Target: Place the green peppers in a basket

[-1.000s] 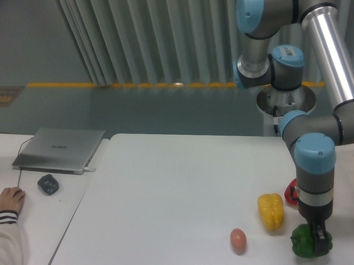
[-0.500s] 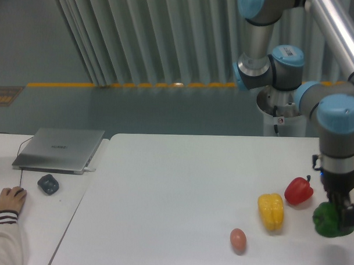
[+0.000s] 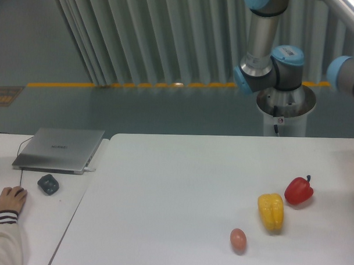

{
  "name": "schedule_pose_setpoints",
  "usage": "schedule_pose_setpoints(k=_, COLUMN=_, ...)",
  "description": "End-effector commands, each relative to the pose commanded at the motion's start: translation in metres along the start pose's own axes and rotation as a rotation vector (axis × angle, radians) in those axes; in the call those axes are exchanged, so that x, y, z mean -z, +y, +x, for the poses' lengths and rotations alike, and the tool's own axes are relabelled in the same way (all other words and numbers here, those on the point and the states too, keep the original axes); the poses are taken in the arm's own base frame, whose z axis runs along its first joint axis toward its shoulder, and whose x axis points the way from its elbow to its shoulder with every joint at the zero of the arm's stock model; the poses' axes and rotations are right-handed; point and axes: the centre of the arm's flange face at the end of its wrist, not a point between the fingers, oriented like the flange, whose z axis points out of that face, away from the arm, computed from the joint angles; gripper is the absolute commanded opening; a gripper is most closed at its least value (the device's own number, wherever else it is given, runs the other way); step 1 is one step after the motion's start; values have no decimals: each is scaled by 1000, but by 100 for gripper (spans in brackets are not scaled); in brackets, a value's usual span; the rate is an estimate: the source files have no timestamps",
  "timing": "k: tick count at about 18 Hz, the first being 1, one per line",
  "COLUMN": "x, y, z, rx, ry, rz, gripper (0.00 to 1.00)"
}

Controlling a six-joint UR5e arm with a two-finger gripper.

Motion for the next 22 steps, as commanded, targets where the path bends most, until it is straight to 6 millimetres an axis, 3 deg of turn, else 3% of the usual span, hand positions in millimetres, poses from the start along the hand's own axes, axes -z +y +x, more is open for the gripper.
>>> schedule_pose_setpoints(k=3, x=-11, y=42, z=5, rx=-49, ry=5, rz=10, gripper=45)
schedule_pose_setpoints(k=6, x=-26, y=65, z=8, rx=-49, ry=-4, rz=65, gripper=45)
schedule_pose_setpoints(k=8, x=-25, y=66, z=9, rx=-45, ry=-12, rz=77, gripper=52)
schedule_pose_setpoints(k=12, x=-22, y=63, z=8, rx=-38, ry=-20, rz=84, gripper=100)
schedule_pose_setpoints(k=15, x=-20, y=59, z=8, rx=-43, ry=-17, rz=82, gripper=100)
schedule_pose_setpoints(k=18, x=-23, y=61, z=26, rx=-24, ry=20, rz=41, gripper=100)
schedule_pose_setpoints(k=22, x=-9, y=43, z=25, rx=102, ry=26, rz=64, gripper=100)
